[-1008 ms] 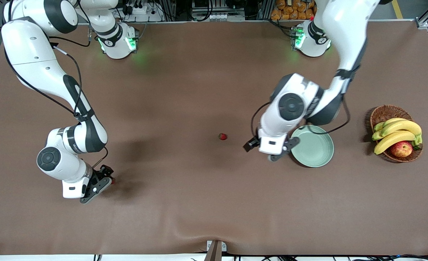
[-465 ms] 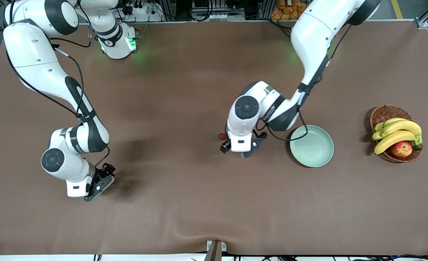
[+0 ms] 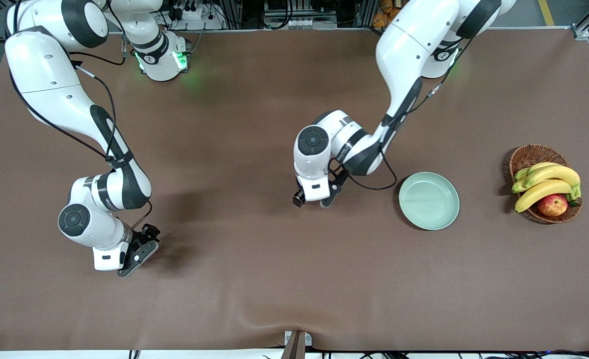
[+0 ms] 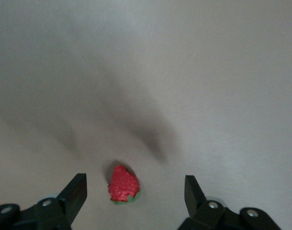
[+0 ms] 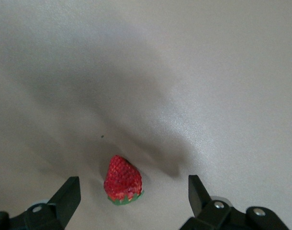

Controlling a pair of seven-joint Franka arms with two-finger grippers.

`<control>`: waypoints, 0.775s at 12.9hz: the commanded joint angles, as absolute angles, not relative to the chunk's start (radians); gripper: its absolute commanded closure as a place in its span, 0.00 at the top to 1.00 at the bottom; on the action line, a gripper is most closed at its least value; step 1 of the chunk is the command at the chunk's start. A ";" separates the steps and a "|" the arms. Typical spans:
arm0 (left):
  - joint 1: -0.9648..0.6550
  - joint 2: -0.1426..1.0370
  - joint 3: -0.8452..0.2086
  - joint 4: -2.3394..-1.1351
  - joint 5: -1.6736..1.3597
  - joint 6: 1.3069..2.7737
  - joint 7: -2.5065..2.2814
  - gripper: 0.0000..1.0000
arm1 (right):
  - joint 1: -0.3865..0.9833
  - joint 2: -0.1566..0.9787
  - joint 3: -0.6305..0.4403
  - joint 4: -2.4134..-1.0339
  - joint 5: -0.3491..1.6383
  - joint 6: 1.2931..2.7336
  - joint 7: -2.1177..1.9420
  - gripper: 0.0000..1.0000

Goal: Collect all strawberries into plate
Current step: 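Reach the left gripper to the strawberry while the right gripper withdraws, then grasp the strawberry with the left gripper and lift it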

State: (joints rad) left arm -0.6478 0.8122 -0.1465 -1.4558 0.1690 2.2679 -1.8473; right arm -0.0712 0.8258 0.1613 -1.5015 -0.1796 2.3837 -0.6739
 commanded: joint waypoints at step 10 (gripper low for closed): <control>-0.677 0.851 -0.127 -1.431 0.196 2.275 -1.927 0.00 | -0.086 0.822 0.178 -1.505 -0.161 2.395 -0.698 0.00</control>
State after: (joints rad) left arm -0.6689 0.8528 -0.1326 -1.4487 0.1699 2.2748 -1.8977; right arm -0.0713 0.8254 0.1621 -1.5017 -0.1767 2.3837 -0.6740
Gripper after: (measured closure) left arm 0.617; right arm 0.683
